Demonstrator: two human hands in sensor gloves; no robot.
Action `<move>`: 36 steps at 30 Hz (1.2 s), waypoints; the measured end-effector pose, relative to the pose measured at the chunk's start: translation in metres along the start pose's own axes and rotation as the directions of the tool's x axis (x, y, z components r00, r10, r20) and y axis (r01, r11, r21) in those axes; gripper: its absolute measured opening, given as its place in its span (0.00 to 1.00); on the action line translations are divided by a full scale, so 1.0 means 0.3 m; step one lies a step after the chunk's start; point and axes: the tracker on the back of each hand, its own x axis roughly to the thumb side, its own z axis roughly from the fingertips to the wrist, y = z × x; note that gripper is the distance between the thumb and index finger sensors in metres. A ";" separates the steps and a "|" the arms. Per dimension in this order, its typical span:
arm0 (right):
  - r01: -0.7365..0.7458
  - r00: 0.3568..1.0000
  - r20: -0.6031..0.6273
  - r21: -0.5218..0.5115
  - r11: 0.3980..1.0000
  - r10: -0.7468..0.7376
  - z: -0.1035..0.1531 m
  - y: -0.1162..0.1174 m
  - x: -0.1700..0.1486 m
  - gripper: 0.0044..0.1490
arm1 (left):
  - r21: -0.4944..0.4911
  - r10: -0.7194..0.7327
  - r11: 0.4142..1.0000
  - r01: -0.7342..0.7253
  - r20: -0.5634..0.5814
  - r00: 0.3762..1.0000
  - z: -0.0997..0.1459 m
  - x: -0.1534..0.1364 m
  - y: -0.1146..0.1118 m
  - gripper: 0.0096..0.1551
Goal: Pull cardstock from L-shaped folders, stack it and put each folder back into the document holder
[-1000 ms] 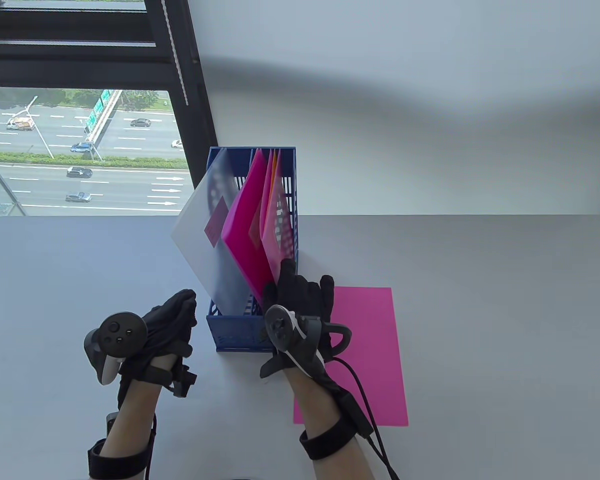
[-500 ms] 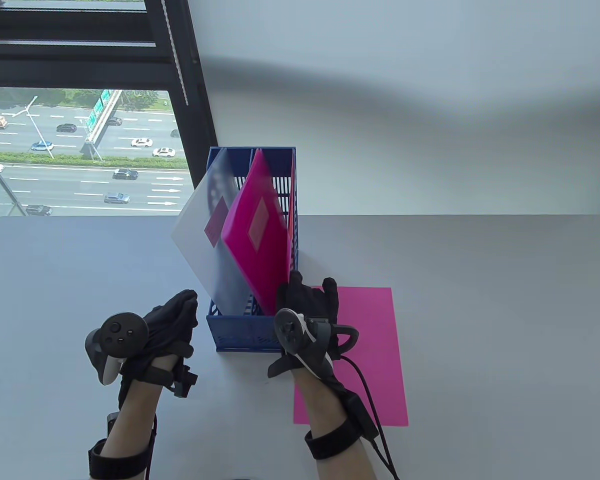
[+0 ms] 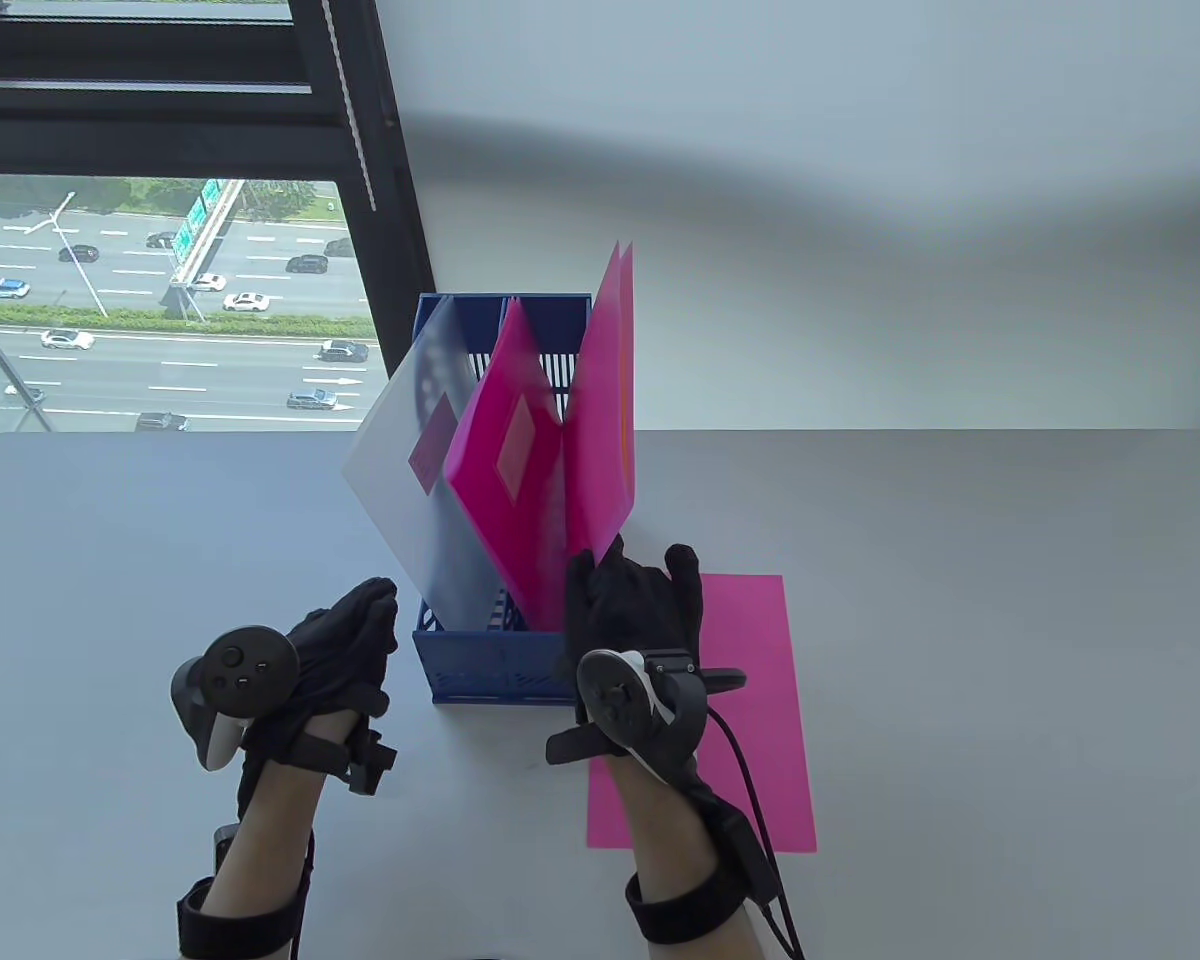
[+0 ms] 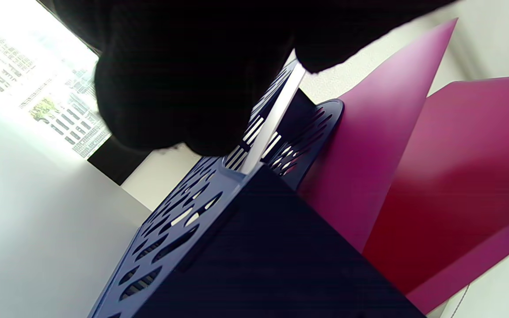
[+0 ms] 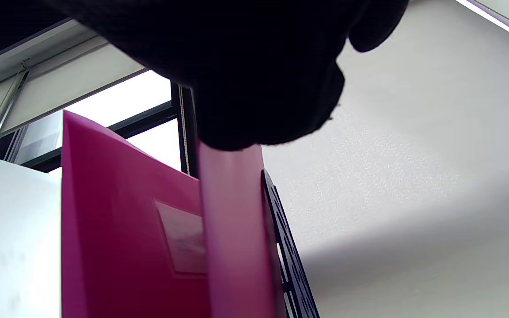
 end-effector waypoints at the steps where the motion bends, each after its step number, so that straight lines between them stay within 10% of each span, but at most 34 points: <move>1: 0.011 1.000 0.003 -0.017 1.000 -0.011 -0.004 -0.018 0.006 0.27 | 0.004 -0.001 1.000 0.001 0.003 1.000 0.001 0.003 0.004 0.30; 19: 0.118 0.993 -0.006 -0.019 0.993 -0.118 -0.043 -0.188 0.045 0.27 | 0.105 -0.009 0.994 -0.017 0.239 0.971 0.038 0.184 0.056 0.29; 36: 0.273 0.962 0.004 0.072 0.959 -0.274 -0.018 -0.208 0.118 0.29 | 0.036 -0.149 0.988 0.147 0.422 0.894 0.112 0.406 -0.103 0.42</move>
